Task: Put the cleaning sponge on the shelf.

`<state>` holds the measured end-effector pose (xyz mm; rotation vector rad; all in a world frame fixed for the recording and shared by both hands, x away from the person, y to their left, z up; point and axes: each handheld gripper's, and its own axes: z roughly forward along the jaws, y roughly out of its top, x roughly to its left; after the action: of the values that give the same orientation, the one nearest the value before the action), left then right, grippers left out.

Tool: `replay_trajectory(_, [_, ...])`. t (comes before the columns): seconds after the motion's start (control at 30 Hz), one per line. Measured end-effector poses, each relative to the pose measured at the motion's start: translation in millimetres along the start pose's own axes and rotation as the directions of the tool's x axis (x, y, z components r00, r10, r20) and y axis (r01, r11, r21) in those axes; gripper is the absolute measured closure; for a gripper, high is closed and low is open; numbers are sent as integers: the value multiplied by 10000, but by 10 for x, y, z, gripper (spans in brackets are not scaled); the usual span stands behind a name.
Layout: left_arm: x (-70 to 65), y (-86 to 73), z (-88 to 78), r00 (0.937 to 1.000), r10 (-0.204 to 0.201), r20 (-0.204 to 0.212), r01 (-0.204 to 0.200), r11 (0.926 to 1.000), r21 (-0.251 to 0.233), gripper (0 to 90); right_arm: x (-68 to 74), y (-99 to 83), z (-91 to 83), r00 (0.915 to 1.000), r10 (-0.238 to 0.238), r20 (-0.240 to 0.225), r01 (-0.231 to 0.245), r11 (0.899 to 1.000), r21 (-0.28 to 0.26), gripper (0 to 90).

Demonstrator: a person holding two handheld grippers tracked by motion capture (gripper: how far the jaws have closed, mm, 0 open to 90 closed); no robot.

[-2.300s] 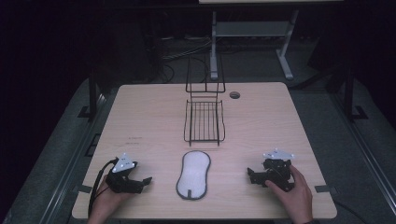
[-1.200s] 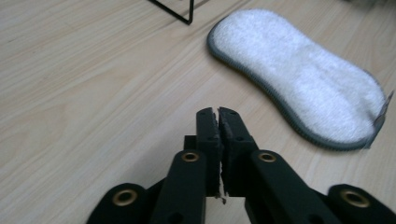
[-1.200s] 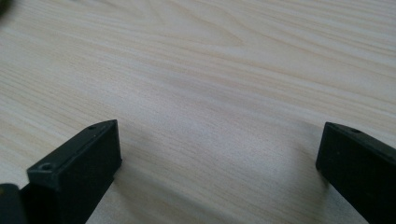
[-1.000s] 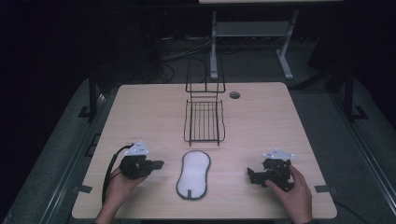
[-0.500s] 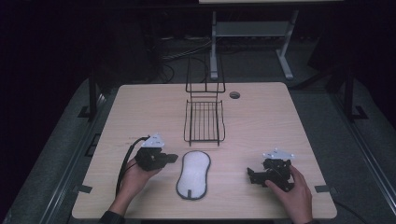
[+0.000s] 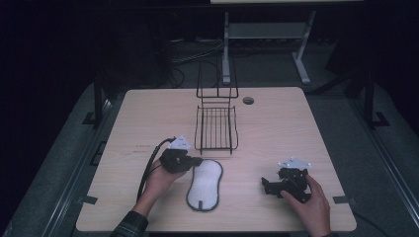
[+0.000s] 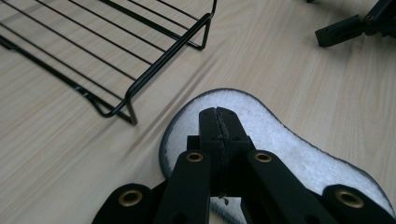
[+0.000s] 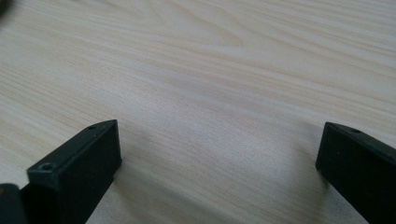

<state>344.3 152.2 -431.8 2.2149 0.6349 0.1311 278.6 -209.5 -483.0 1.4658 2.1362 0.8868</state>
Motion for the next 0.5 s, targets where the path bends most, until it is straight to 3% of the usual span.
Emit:
replay_trajectory(0.23, [0, 42, 198, 9995, 312, 65, -314, 9990, 310, 895, 0, 0, 0, 10000, 3, 1, -3, 10000, -1, 0])
replay_trajectory(0.5, [14, 12, 278, 9997, 237, 65, -240, 9980, 585, 896, 0, 0, 0, 10000, -4, 3, 4, 10000, -2, 0])
